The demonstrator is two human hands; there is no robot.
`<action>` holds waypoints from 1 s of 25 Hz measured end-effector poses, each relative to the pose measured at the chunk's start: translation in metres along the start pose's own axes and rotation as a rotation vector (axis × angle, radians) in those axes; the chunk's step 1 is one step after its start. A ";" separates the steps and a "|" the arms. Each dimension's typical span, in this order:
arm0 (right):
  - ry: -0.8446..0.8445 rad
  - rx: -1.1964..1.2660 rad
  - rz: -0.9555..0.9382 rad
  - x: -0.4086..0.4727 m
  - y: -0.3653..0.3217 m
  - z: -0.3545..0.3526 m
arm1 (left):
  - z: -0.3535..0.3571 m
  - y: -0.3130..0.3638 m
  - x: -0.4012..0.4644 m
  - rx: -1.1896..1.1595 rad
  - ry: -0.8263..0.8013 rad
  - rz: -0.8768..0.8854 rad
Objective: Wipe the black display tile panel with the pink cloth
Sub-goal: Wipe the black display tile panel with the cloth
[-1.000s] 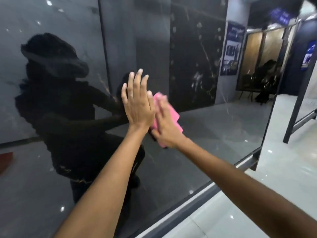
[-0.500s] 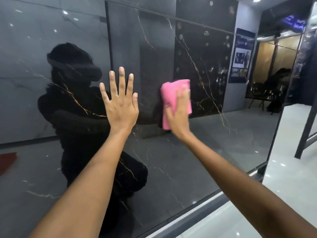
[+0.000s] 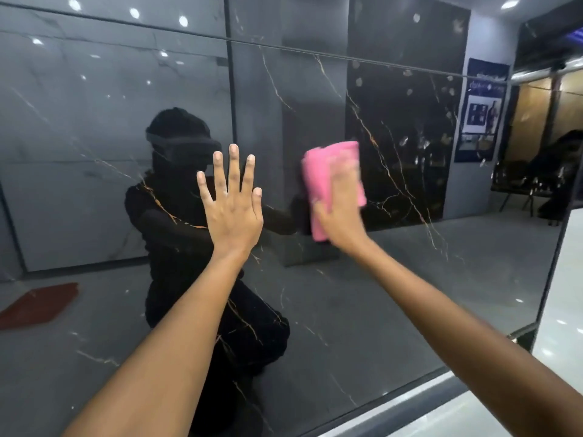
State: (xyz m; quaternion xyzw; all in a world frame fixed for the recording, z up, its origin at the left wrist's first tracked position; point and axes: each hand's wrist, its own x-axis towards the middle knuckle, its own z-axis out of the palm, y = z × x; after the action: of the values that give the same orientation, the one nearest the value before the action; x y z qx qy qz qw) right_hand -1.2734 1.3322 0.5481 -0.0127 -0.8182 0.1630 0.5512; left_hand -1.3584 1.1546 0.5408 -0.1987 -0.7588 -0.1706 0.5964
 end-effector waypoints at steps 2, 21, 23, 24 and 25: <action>-0.221 -0.245 -0.559 -0.018 0.000 0.006 | -0.001 0.000 0.001 0.007 0.001 -0.001; 0.045 -0.072 0.687 0.098 0.043 -0.072 | 0.007 0.039 0.047 0.042 0.019 -0.025; -0.045 -0.192 0.237 0.081 0.005 -0.043 | 0.008 0.038 0.045 0.050 0.037 -0.024; -0.173 -0.265 -0.122 0.065 -0.007 -0.029 | 0.009 0.037 0.045 0.051 0.044 -0.017; -0.273 -0.352 -0.416 0.052 -0.011 -0.021 | 0.009 0.037 0.045 0.052 0.050 -0.007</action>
State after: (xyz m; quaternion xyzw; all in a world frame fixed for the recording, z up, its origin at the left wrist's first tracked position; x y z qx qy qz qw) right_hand -1.2725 1.3379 0.6047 0.0819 -0.8854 -0.0975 0.4470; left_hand -1.3566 1.1958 0.5832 -0.1762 -0.7485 -0.1578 0.6196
